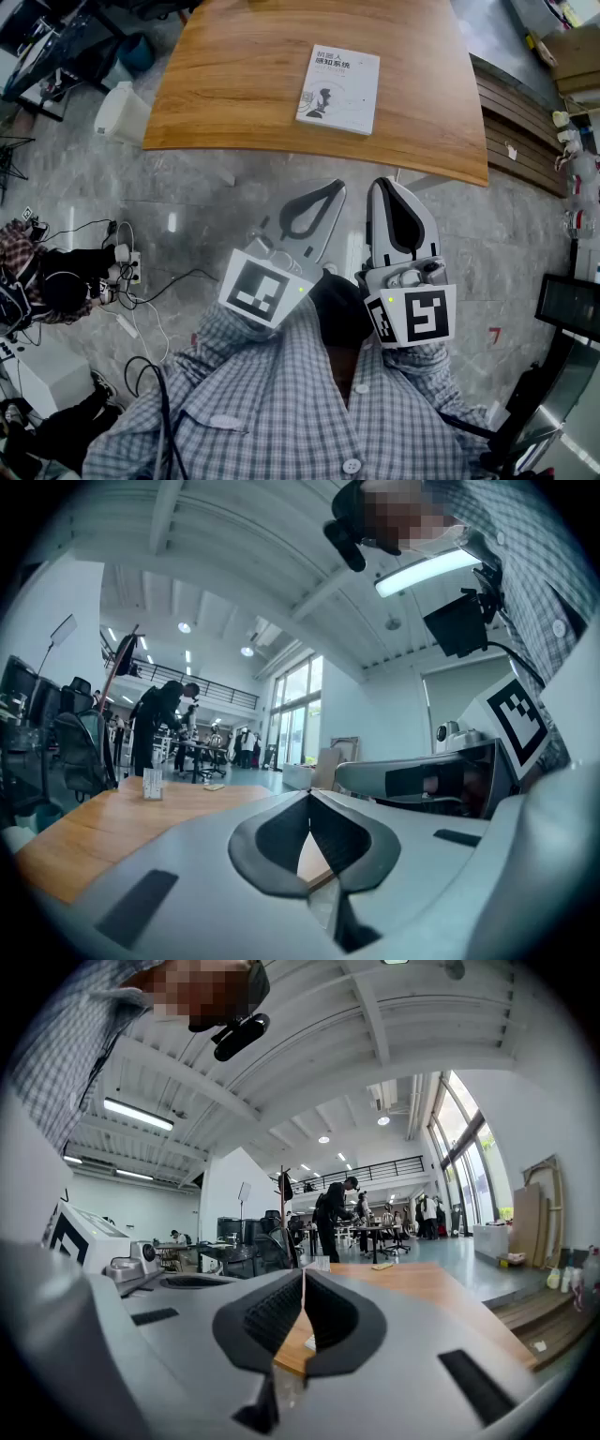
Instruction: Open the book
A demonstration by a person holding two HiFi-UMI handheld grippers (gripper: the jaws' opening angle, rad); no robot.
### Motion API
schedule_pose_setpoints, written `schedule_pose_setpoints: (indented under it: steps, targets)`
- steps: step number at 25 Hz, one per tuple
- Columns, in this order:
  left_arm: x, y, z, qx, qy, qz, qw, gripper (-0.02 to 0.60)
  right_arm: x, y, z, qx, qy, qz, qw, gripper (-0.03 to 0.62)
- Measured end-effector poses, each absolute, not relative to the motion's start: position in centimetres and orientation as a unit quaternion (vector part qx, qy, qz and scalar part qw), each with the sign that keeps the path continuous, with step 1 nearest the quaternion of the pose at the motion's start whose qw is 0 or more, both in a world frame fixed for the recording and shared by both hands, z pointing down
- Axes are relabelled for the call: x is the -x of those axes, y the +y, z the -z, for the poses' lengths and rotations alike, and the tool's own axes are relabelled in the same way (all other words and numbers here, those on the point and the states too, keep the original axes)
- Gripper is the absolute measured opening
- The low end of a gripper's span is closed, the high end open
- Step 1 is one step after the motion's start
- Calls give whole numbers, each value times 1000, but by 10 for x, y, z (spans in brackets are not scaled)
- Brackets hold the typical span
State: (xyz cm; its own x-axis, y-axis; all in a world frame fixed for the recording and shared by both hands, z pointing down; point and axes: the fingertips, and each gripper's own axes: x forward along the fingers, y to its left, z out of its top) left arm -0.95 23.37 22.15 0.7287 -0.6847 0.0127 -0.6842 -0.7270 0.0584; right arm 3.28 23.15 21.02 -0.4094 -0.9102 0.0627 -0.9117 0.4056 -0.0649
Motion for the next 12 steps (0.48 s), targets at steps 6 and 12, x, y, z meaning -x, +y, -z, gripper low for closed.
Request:
schedule_pose_setpoints:
  steps: [6,12]
  targets:
    - [10,236,-224,-930,-367,6,32,9,-31,234,-214,-542,-839,-43,12,25]
    - [12,236,-223,-929,-368,7,33,9,-30,234,-212,-545,-837,-48,10,25]
